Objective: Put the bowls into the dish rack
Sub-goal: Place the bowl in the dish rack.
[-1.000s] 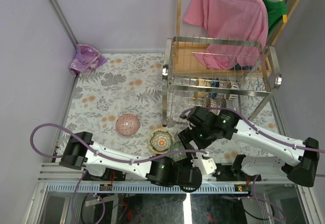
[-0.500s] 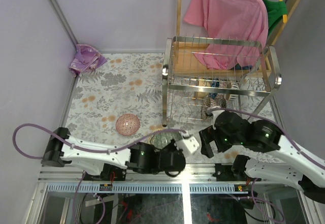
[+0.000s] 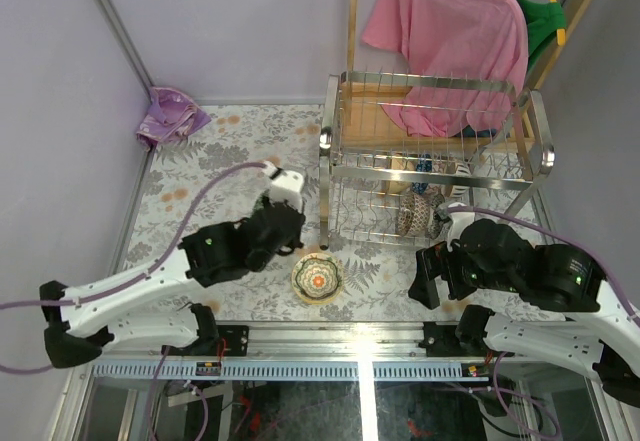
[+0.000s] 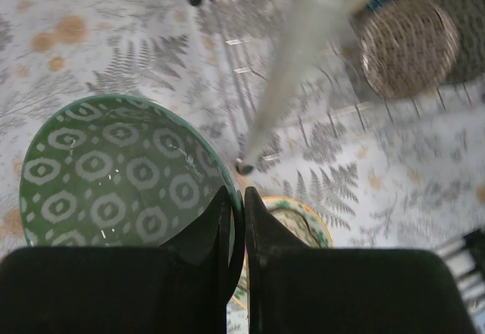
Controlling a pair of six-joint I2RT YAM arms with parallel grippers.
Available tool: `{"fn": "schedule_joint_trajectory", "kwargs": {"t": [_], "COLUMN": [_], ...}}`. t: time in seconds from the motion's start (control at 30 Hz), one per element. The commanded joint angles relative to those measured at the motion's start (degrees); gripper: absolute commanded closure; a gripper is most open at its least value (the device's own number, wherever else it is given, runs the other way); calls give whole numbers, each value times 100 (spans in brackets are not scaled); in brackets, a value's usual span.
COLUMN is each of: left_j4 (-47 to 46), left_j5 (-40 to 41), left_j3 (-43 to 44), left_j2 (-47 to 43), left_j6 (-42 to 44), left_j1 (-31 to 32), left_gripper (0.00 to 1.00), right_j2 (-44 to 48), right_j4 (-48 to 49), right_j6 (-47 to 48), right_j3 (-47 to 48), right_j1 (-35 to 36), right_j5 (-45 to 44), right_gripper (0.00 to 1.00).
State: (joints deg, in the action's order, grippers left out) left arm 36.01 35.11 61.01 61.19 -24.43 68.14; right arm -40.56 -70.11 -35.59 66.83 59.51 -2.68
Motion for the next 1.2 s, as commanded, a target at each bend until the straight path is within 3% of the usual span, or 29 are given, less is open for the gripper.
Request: {"fn": "schedule_joint_trajectory", "kwargs": {"t": [0.0, 0.27, 0.5, 0.83, 1.17], "left_j4": [-250, -899, -2660, -5629, -10606], "left_j5": [-491, -2532, -5203, -6826, -7874], "left_j3": [-30, -209, -705, -1051, -1472], "left_j2": [-305, -151, 282, 1368, 3424], "left_j6": [-261, -462, -1156, -2370, -5081], "left_j1": [-1006, -3188, -4859, -5179, -5177], "left_gripper": [100, 100, 100, 100, 100], "right_j2": [-36, 79, 331, 592, 716], "right_j4": [-127, -183, -336, -380, -234], "right_j6": [202, 187, 85, -20, -62], "right_j3": [96, 137, 161, 186, 23], "right_j1": [-4, -6, -6, -2, -5], "right_j5": [293, 272, 199, 172, 204], "right_gripper": [1, 1, 1, 1, 1]}}
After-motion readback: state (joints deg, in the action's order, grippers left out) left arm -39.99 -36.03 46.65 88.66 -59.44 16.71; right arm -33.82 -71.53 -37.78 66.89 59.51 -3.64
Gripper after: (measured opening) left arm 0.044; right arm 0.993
